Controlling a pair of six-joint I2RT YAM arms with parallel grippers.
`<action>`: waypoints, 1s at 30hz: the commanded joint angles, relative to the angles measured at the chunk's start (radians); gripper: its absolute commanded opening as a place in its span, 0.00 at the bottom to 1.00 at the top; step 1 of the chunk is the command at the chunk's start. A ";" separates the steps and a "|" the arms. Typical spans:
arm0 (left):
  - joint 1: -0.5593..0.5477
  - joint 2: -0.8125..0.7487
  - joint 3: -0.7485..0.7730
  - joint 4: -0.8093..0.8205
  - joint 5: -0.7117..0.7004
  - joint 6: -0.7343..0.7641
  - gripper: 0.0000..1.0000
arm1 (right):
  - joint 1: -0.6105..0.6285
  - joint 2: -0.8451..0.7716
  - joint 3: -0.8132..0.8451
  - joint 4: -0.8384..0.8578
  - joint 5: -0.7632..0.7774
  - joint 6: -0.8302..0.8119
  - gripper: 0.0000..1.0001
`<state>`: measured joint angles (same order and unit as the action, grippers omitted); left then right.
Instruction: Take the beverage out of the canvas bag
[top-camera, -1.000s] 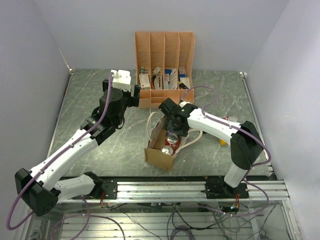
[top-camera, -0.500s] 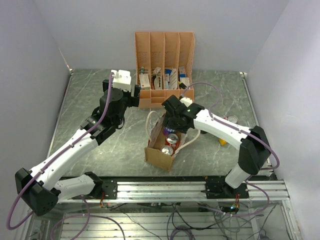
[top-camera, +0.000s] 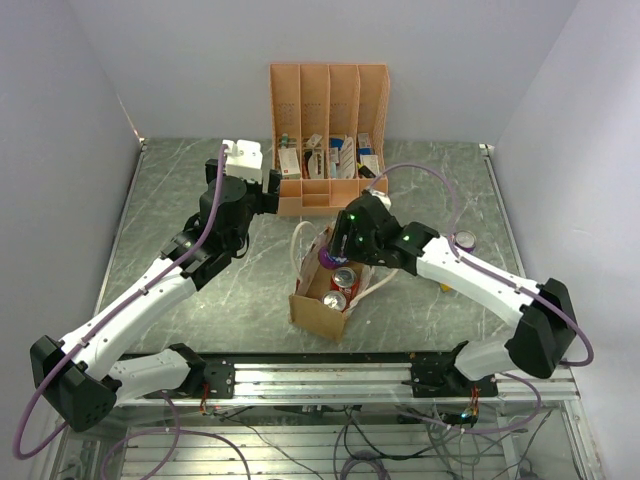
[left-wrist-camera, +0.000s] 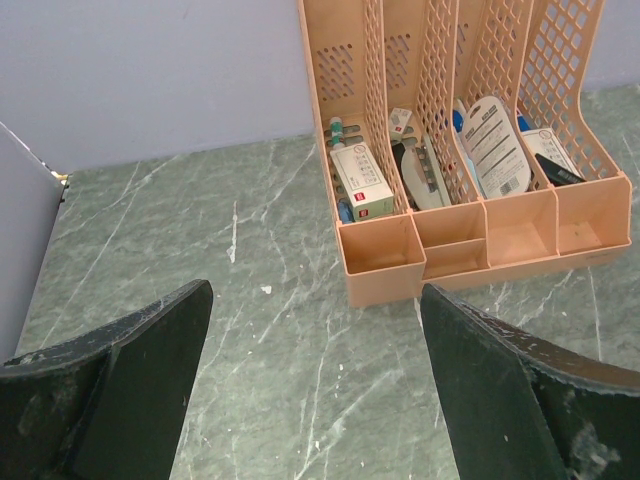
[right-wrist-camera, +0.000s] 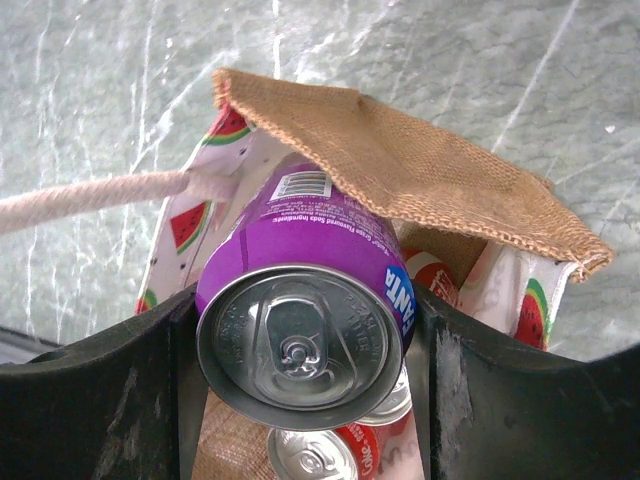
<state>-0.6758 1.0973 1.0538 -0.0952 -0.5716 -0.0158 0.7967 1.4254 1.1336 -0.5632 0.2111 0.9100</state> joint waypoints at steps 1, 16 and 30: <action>-0.005 -0.002 0.038 0.019 0.011 -0.010 0.95 | -0.006 -0.075 -0.007 0.157 -0.078 -0.117 0.00; -0.005 -0.004 0.040 0.019 0.008 -0.009 0.95 | -0.014 -0.305 -0.168 0.348 -0.164 -0.184 0.00; -0.005 -0.005 0.041 0.017 0.013 -0.010 0.95 | -0.016 -0.420 -0.040 0.238 0.086 -0.352 0.00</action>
<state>-0.6758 1.0981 1.0538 -0.0952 -0.5713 -0.0158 0.7864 1.0504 0.9794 -0.3515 0.1543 0.6437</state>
